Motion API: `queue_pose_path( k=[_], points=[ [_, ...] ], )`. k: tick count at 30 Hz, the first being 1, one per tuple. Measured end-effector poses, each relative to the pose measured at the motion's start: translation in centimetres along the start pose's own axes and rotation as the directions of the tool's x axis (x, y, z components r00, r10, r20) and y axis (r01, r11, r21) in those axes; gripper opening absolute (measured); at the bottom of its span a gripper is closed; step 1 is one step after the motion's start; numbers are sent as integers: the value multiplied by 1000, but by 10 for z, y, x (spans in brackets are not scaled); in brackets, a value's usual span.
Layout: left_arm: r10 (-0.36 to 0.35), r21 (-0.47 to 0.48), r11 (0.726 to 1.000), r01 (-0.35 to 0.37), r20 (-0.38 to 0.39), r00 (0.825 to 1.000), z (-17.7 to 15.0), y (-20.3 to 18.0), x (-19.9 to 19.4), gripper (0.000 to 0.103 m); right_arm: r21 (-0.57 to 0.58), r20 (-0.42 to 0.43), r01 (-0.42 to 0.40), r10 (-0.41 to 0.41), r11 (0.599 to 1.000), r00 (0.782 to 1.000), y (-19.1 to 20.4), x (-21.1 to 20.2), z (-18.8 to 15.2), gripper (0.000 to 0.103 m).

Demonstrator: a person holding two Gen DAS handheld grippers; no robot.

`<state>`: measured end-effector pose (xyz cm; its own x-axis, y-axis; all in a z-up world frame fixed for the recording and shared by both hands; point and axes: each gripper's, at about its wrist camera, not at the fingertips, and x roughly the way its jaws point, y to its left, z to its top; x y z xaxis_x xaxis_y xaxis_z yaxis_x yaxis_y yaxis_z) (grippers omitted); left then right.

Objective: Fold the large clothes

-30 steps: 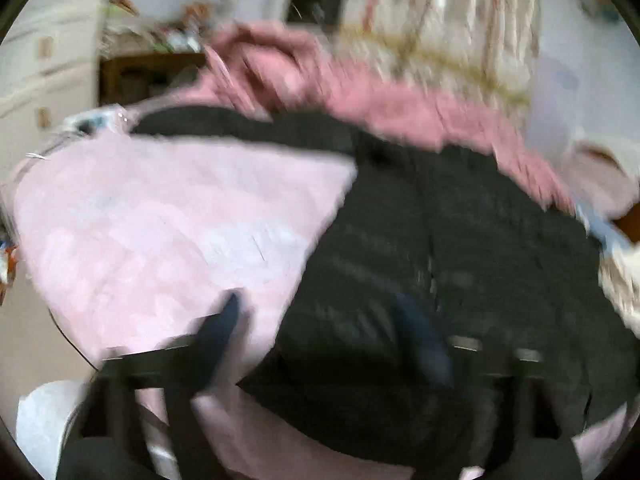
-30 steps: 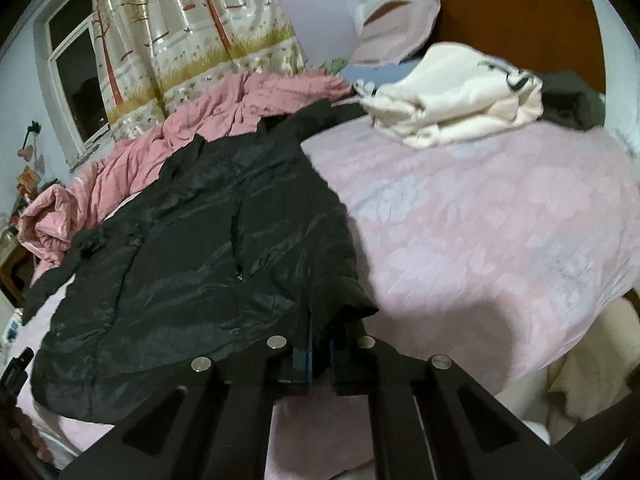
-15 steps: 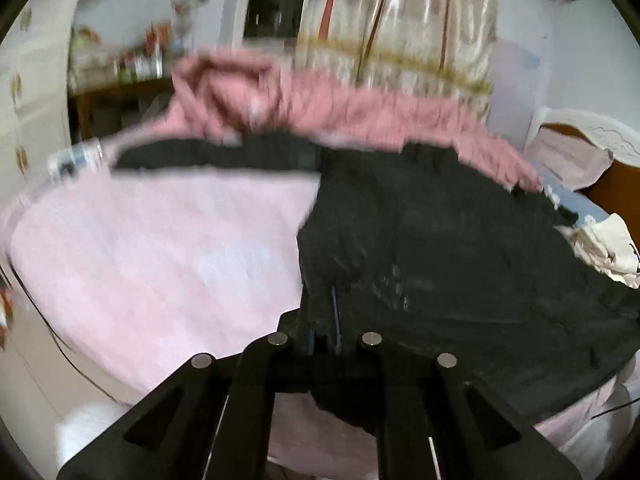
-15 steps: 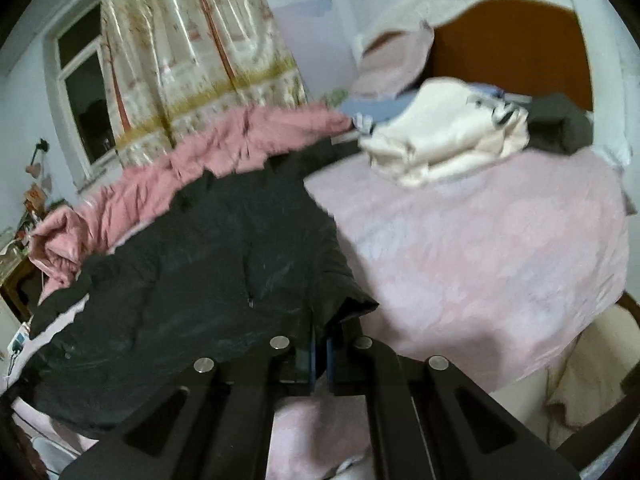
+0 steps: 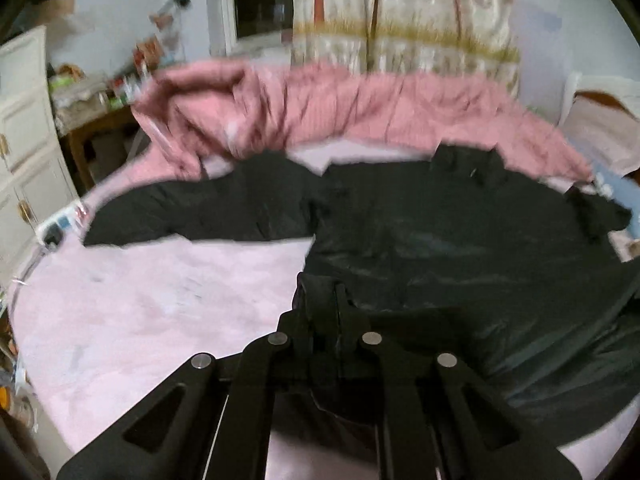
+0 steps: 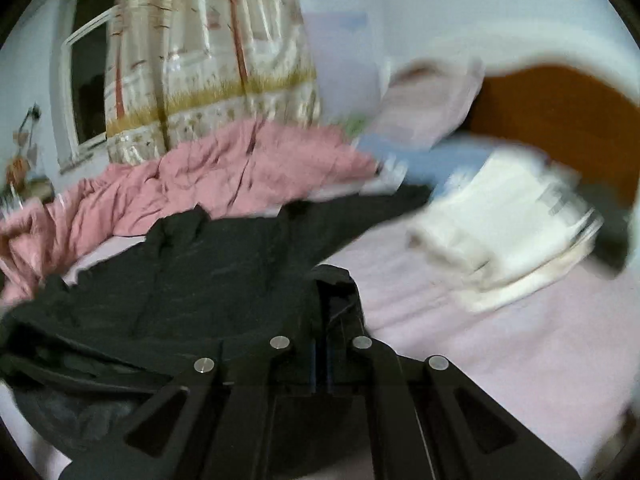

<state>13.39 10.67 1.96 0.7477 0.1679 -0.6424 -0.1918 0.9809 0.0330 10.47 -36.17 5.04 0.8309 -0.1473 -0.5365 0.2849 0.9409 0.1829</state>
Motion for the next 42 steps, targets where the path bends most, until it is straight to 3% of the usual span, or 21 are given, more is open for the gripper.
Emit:
queue_pose_path(
  k=[3,8,10,11,12,13,14,15,16,17,18,19,21,23,26,30,32,34,36,39,42],
  points=[
    [4,12,1000,-4,-69,998,-7,-6,38,8,61,-79,-13,18,998,997,-9,50,-7,3],
    [28,26,999,-27,-53,998,-17,-18,63,18,39,-126,-1,6,999,992,-4,92,-23,4],
    [40,-21,999,-42,-58,998,-17,-9,64,48,34,-91,0,4,999,996,-5,89,-23,8],
    [52,-60,997,-54,-41,998,-17,-1,59,75,38,-80,-4,7,999,997,-6,87,-23,20],
    [33,-94,995,-35,-22,999,-17,8,54,82,47,-65,4,-1,999,998,-9,83,-23,38],
    [-10,-122,993,11,6,1000,-17,15,48,82,61,-39,17,-14,998,999,-12,77,-23,51],
    [-44,-133,990,50,42,998,-16,19,38,83,70,-15,31,-30,997,999,-16,72,-20,78],
    [-52,-130,990,62,81,995,-16,21,27,84,77,24,50,-52,996,998,-20,62,-19,87],
    [-54,-110,992,70,141,988,-16,20,12,86,78,83,62,-69,995,994,-21,48,-18,87],
    [-58,-70,995,74,208,976,-16,16,-4,95,68,123,66,-74,995,990,-21,37,-16,87],
    [-68,-20,997,77,268,961,-18,11,-18,103,46,161,70,-76,996,984,-20,24,-14,87],
    [-88,35,996,81,326,941,-21,5,-33,103,10,191,72,-73,997,979,-16,12,-13,87],
    [-174,134,982,132,390,904,-29,-7,-57,103,-75,181,37,-23,996,983,-8,-6,-10,87],
    [-339,214,936,279,343,876,-34,-21,-68,103,-190,77,-123,140,974,987,5,-17,-12,87],
    [-418,299,885,358,171,892,-38,-56,-58,103,-244,-35,-313,315,918,949,26,-25,-27,87],
    [-358,313,890,330,34,933,-47,-89,-22,102,-181,-219,-434,394,883,893,50,0,-53,87],
    [-334,288,903,319,4,943,-49,-92,-2,100,-250,-281,-396,326,883,903,68,16,-65,87],
    [-259,252,931,264,-52,964,-51,-95,22,96,-369,-277,-337,244,866,930,82,28,-76,87],
    [-219,193,953,234,-96,971,-52,-89,37,96,-416,-262,-246,144,876,954,87,45,-82,87],
    [-174,173,966,192,-115,978,-58,-90,43,98,-374,-295,-210,98,904,950,81,67,-89,87],
    [-138,192,969,158,-112,984,-59,-94,45,99,-417,-271,-166,52,894,961,88,68,-92,87]
  ],
)
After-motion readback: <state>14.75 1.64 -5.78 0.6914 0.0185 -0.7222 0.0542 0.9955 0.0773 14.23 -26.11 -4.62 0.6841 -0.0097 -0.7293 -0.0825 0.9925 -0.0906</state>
